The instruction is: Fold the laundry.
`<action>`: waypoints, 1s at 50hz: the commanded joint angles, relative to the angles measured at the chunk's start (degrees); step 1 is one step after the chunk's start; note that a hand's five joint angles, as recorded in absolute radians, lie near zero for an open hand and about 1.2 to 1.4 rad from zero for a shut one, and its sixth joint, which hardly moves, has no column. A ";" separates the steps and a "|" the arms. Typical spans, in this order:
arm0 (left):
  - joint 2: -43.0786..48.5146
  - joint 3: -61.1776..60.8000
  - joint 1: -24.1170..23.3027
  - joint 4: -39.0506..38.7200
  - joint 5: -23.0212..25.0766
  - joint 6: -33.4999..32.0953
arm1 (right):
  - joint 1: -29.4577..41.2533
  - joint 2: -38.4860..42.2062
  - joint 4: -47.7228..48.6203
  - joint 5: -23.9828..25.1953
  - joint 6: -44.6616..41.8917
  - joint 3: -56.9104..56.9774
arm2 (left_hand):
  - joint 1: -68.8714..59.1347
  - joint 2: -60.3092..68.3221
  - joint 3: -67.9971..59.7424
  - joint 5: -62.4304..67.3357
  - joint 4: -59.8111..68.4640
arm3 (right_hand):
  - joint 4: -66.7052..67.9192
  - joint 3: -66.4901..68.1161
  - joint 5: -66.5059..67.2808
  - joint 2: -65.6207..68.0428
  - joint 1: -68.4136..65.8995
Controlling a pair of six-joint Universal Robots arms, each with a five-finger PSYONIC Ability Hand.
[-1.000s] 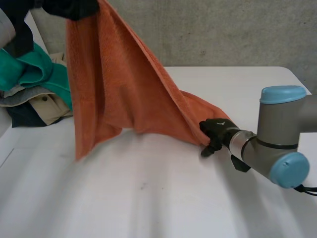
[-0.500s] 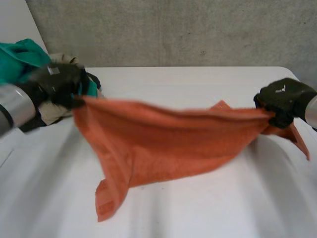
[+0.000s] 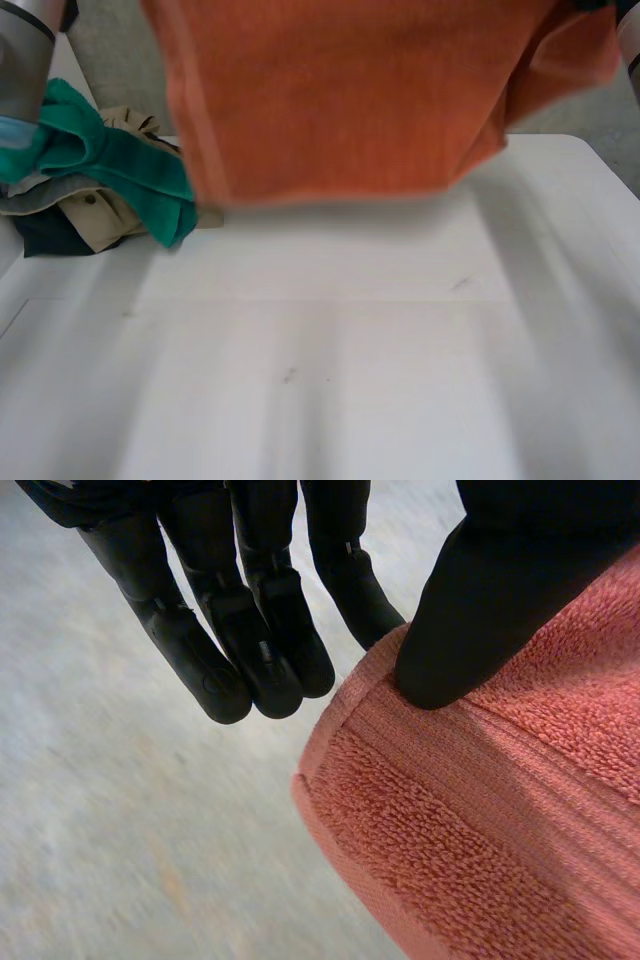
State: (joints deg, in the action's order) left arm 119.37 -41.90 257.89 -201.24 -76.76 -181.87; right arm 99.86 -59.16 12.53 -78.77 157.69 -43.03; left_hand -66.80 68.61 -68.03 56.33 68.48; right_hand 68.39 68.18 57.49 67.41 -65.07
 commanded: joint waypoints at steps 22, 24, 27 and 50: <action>-0.19 -50.20 5.42 -12.86 10.13 -5.42 | -3.88 11.52 -10.60 8.39 -14.25 -26.57 | -13.20 11.39 -11.97 13.67 11.52 | -9.87 -9.66 -8.97 -8.89 6.55; -0.80 -51.08 5.95 -12.51 10.13 -5.86 | -4.06 10.56 -10.25 5.23 -12.60 -28.06 | -13.20 11.39 -11.97 13.67 11.52 | -15.96 -15.75 -15.06 -14.98 12.64; -2.30 -52.75 6.83 -11.81 10.40 -5.86 | -4.50 7.41 -8.93 -0.04 -6.54 -30.09 | -13.20 11.39 -11.97 13.67 11.52 | -31.59 -31.37 -30.69 -30.60 28.27; -10.82 -62.06 9.99 -2.07 13.65 -12.36 | -12.23 4.68 -23.94 3.09 1.05 -30.09 | -13.20 11.39 -11.97 13.67 11.52 | 11.61 11.82 12.51 12.59 -14.93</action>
State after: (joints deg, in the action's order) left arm 112.17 -101.80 266.60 -209.71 -64.18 -192.10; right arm 89.66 -51.01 -4.24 -79.59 162.91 -72.41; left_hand -66.80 68.62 -68.03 56.33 68.49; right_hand 68.36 68.00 56.63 67.53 -65.37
